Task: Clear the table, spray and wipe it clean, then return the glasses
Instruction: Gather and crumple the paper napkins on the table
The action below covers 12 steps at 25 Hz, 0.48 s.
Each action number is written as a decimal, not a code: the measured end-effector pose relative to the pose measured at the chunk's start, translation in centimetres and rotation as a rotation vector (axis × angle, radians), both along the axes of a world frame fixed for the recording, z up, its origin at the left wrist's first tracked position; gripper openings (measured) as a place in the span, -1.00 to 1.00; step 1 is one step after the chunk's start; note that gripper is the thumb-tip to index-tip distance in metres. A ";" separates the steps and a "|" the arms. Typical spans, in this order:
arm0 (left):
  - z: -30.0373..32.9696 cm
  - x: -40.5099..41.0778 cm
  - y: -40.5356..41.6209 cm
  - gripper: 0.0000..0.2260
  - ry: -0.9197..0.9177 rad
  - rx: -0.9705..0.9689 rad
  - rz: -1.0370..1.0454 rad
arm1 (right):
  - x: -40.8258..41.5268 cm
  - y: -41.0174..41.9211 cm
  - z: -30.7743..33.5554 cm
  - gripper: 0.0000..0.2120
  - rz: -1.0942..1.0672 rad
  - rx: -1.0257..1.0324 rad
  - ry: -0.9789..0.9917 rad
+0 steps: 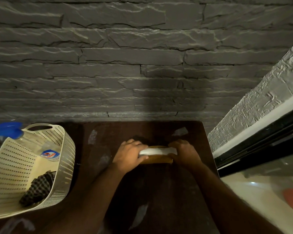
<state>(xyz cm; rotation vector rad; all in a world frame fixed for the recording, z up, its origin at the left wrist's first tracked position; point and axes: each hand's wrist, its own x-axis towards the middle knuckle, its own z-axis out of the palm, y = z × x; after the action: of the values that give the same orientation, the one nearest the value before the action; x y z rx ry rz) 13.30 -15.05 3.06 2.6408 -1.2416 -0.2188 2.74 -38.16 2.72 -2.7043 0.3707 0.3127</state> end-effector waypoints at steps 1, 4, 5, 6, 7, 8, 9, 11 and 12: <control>0.0 -0.1 -0.4 -0.65 0.014 0.043 -0.003 | 0.2 0.2 -0.1 -0.64 0.011 -0.016 0.004; -0.3 0.2 -0.3 -0.72 0.060 0.082 0.059 | 0.8 0.9 -0.2 -0.77 0.035 -0.030 -0.018; -0.3 0.1 -0.1 -0.75 0.054 0.081 0.081 | 1.1 1.2 0.0 -0.79 0.032 -0.037 -0.028; -0.1 0.1 0.1 -0.77 0.039 0.079 0.100 | 1.3 1.3 0.1 -0.81 0.031 -0.052 -0.043; 0.0 0.1 0.3 -0.79 0.019 0.080 0.113 | 1.6 1.5 0.2 -0.81 0.036 -0.065 -0.063; 0.1 0.1 0.4 -0.79 0.007 0.083 0.125 | 1.8 1.6 0.3 -0.81 0.044 -0.074 -0.075; 0.2 0.1 0.5 -0.80 0.007 0.087 0.140 | 1.9 1.8 0.3 -0.81 0.057 -0.077 -0.082; 0.1 -0.2 0.7 -0.78 0.049 0.103 0.168 | 1.7 2.2 0.3 -0.79 0.073 -0.079 -0.071; 0.0 -0.5 0.7 -0.75 0.070 0.102 0.184 | 1.5 2.3 0.3 -0.77 0.065 -0.089 -0.066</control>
<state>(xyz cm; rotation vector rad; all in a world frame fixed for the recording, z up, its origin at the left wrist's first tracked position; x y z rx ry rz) 12.78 -14.32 3.06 2.7871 -0.9832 -0.3479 4.26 -35.90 3.05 -2.8105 0.2844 0.2297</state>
